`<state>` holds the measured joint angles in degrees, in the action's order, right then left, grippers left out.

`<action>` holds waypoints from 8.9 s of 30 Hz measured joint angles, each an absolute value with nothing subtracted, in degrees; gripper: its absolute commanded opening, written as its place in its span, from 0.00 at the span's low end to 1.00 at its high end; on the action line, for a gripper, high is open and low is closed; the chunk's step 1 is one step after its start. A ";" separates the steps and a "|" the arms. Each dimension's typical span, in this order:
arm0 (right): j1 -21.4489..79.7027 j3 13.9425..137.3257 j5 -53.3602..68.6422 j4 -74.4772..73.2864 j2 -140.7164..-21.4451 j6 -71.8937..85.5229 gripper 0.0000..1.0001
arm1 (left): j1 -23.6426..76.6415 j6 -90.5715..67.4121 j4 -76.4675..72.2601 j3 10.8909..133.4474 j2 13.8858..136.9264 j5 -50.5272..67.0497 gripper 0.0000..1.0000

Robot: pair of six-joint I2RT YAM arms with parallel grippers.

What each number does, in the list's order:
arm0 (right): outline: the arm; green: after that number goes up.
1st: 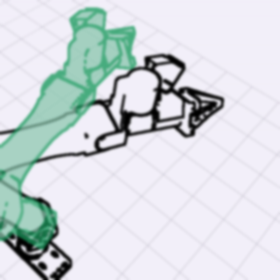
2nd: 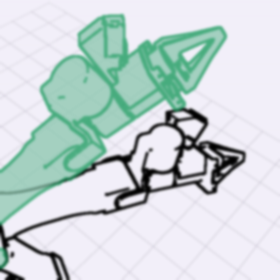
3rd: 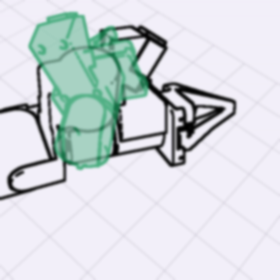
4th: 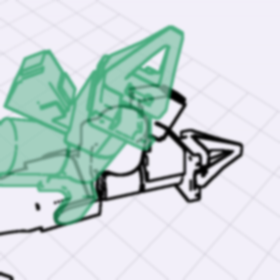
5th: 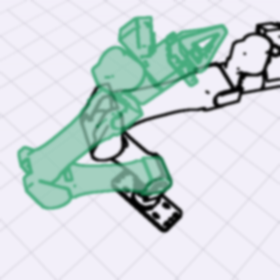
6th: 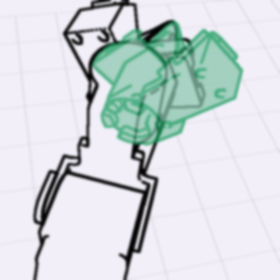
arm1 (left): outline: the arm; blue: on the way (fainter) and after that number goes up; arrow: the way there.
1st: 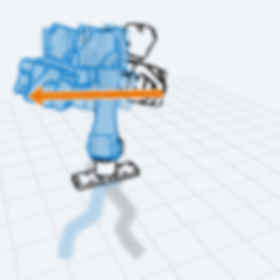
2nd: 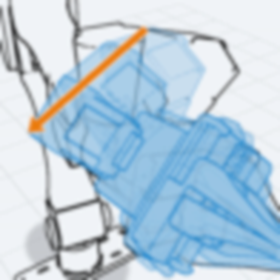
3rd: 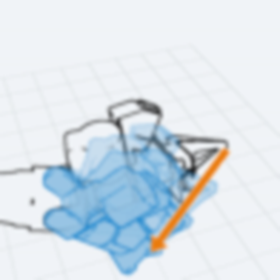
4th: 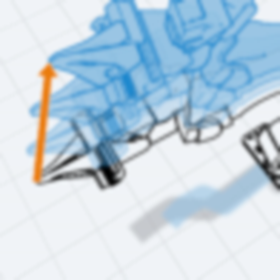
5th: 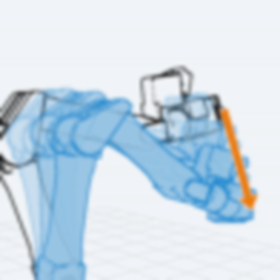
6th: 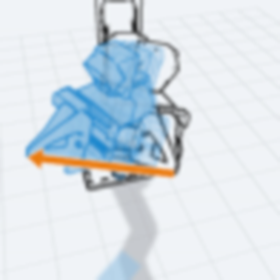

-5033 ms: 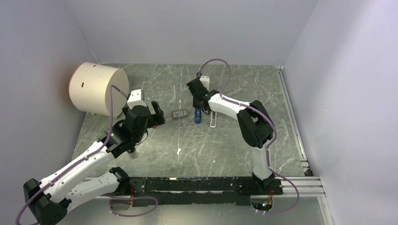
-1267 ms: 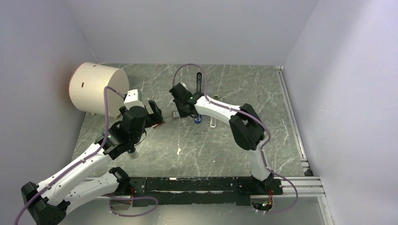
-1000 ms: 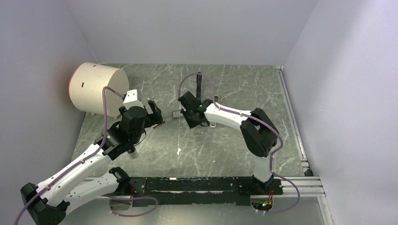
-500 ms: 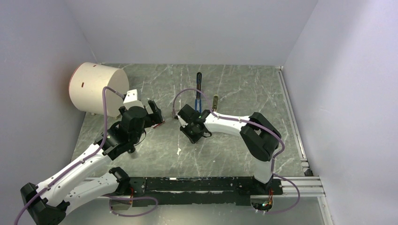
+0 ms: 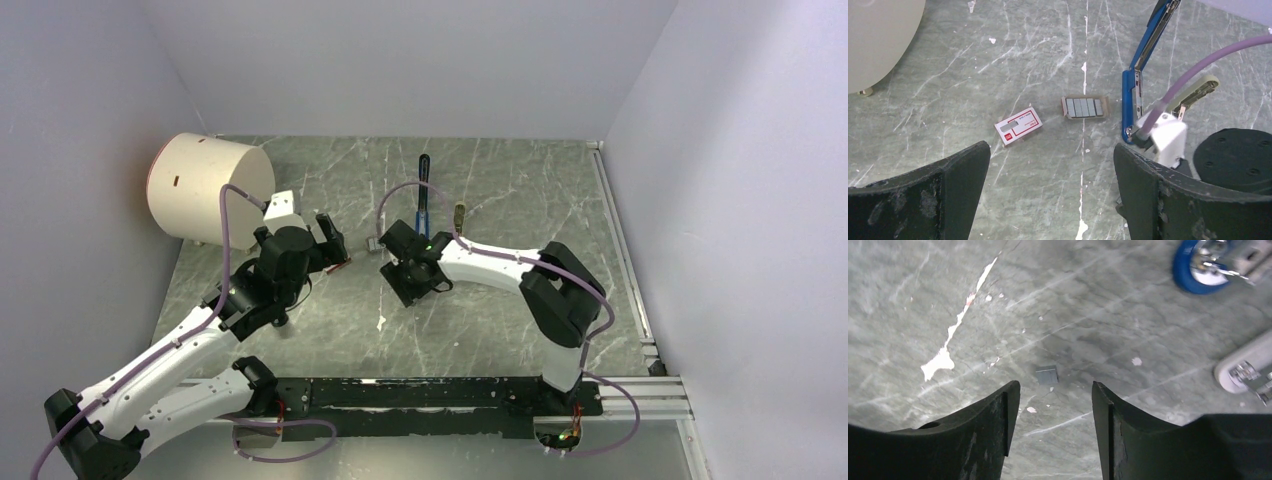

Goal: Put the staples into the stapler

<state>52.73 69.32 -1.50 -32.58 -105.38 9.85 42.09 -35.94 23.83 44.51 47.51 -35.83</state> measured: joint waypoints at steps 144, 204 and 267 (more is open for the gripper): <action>54.33 66.02 -15.42 -32.53 -105.06 40.62 0.28 | 42.09 -35.97 23.83 44.51 47.57 -35.75 0.98; 41.63 61.06 -25.19 -25.28 -92.03 37.17 0.19 | 42.09 -35.97 23.81 44.51 48.36 -35.53 0.98; 36.53 60.95 -25.28 -15.73 -99.53 33.12 0.20 | 42.09 -35.77 23.81 44.51 50.30 -35.35 0.98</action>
<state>36.53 60.95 -25.28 -15.73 -99.53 33.12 42.09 -35.77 23.81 44.51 50.30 -35.35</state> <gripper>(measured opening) 0.197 0.980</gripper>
